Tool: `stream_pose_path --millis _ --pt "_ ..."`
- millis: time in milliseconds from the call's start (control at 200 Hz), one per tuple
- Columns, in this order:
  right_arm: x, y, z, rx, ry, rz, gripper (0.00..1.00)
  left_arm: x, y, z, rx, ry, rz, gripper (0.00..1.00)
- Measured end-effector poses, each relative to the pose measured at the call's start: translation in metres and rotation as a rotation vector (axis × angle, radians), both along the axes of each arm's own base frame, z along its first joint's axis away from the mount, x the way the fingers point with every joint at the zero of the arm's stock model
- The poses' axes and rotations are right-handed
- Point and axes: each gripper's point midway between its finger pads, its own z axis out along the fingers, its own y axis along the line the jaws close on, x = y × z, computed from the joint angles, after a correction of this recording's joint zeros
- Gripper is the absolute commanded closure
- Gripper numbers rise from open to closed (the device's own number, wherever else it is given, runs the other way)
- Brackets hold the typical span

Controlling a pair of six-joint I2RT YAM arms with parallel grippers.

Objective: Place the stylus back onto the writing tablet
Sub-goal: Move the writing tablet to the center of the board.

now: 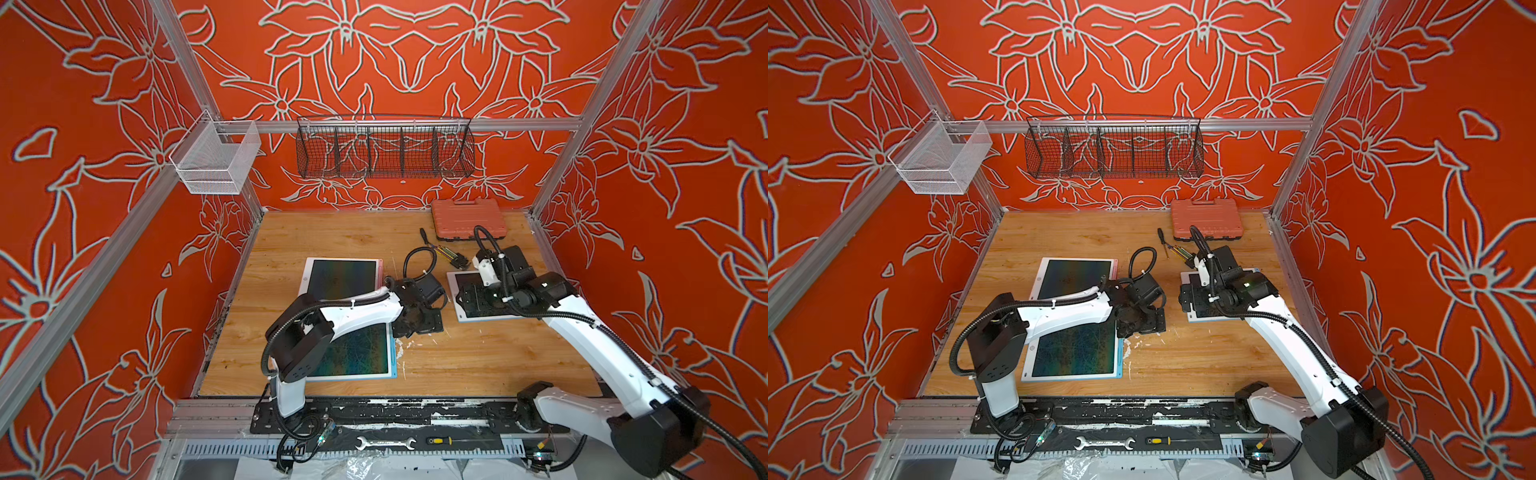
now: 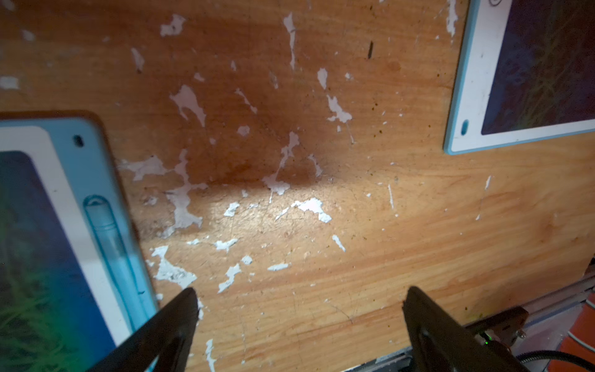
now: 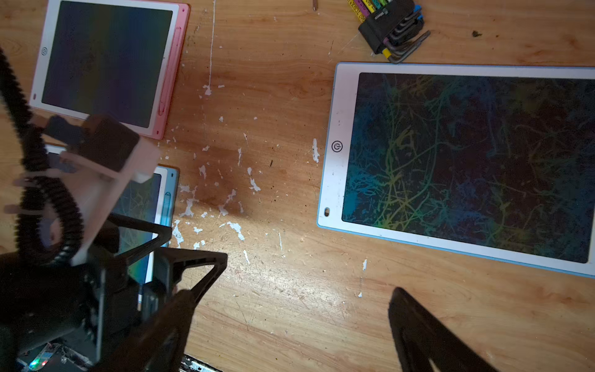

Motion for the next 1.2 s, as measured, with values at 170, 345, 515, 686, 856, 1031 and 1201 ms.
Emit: stream_pose_path --millis 170,345,515,686,856,1031,1201 --pt "-0.002 -0.001 0.000 0.004 -0.009 -0.003 0.03 -0.002 -0.001 -0.011 0.017 0.029 -0.006 0.03" --pt "-0.005 -0.004 -0.004 0.002 -0.003 -0.009 0.03 -0.006 0.000 -0.019 0.026 0.052 -0.009 0.03" --pt "-0.005 -0.005 -0.004 0.003 -0.003 -0.013 0.03 -0.011 0.006 -0.028 0.043 0.069 -0.005 0.03" --pt "-0.005 -0.005 -0.004 0.007 -0.002 -0.014 0.03 -0.015 0.011 -0.034 0.060 0.085 0.003 0.03" --pt "-0.005 -0.005 -0.004 0.008 -0.001 -0.015 0.03 -0.016 0.013 -0.037 0.062 0.088 0.011 0.03" --pt "-0.005 -0.005 -0.006 0.007 0.003 -0.017 0.03 -0.017 0.015 -0.036 0.054 0.081 0.020 0.03" --pt "-0.005 -0.005 -0.006 0.008 0.004 -0.017 0.03 -0.020 0.021 -0.036 0.053 0.077 0.037 0.03"
